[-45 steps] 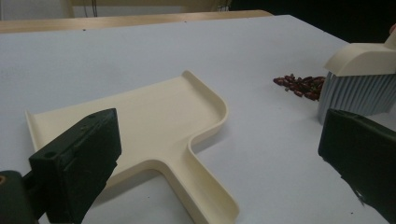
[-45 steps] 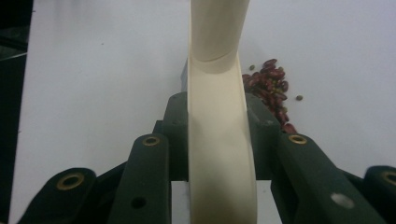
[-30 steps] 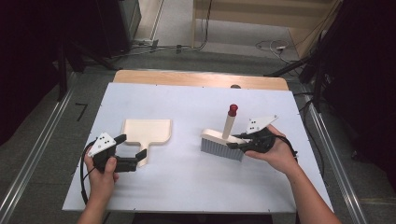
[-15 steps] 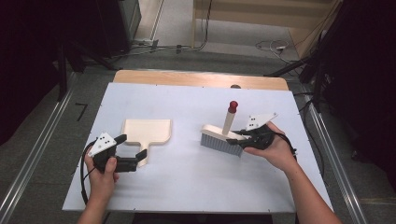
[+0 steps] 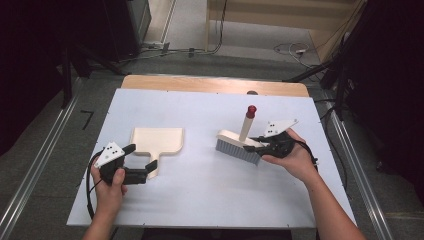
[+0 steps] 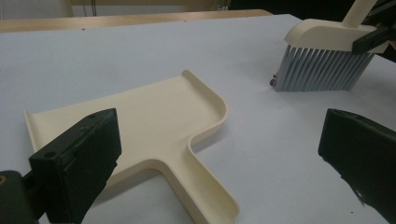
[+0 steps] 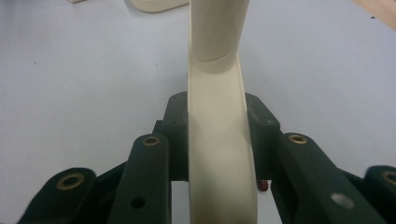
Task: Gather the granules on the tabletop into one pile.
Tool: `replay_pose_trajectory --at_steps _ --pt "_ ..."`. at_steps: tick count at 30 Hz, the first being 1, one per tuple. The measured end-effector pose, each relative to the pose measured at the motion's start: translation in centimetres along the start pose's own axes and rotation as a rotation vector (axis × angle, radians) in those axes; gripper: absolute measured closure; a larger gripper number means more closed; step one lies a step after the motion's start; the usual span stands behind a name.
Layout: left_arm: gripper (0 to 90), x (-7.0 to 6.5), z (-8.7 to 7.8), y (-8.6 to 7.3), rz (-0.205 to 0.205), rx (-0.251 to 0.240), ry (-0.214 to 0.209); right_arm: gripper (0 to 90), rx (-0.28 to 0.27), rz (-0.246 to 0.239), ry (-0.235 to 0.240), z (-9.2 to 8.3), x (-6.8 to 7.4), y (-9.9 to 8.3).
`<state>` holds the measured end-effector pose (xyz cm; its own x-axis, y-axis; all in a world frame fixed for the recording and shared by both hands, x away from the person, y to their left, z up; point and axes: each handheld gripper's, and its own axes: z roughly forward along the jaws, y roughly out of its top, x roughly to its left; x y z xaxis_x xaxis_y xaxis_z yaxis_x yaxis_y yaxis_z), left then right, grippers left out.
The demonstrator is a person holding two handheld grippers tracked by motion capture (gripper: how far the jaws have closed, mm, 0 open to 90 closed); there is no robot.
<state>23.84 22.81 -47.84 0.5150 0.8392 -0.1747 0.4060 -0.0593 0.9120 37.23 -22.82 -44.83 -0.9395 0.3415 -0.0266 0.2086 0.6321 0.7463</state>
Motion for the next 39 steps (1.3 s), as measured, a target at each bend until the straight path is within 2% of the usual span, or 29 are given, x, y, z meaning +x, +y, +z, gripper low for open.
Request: replay_pose_trajectory --at_steps 10,17,21,23,26,31,34,39 --pt "0.0 0.0 0.0 0.0 0.000 0.000 0.000 65.7 -0.009 0.020 -0.001 -0.4 0.2 0.2" --pt "0.0 0.0 0.0 0.0 0.000 0.000 -0.001 65.7 -0.034 0.031 -0.007 -1.5 0.4 0.6" --pt "0.0 0.0 0.0 0.0 -0.001 -0.001 -0.001 65.7 -0.064 0.053 -0.012 -2.5 0.5 1.1" --pt "0.0 0.0 0.0 0.0 -0.001 -0.002 -0.001 65.7 -0.074 0.077 0.004 -2.8 0.7 1.3" --pt "0.0 0.0 0.0 0.0 -0.001 -0.002 -0.002 65.7 -0.050 0.058 0.037 -2.3 1.2 1.5" --pt "0.0 0.0 -0.1 0.1 0.000 -0.006 0.000 65.7 0.015 0.037 0.044 -0.6 1.6 1.1" --pt "0.0 0.0 -0.2 0.1 0.000 -0.005 0.001 65.7 0.023 0.039 0.039 0.0 1.4 0.8" --pt "0.0 0.1 -0.1 0.0 0.000 -0.006 0.000 65.7 0.014 0.030 0.003 0.0 0.7 0.5"
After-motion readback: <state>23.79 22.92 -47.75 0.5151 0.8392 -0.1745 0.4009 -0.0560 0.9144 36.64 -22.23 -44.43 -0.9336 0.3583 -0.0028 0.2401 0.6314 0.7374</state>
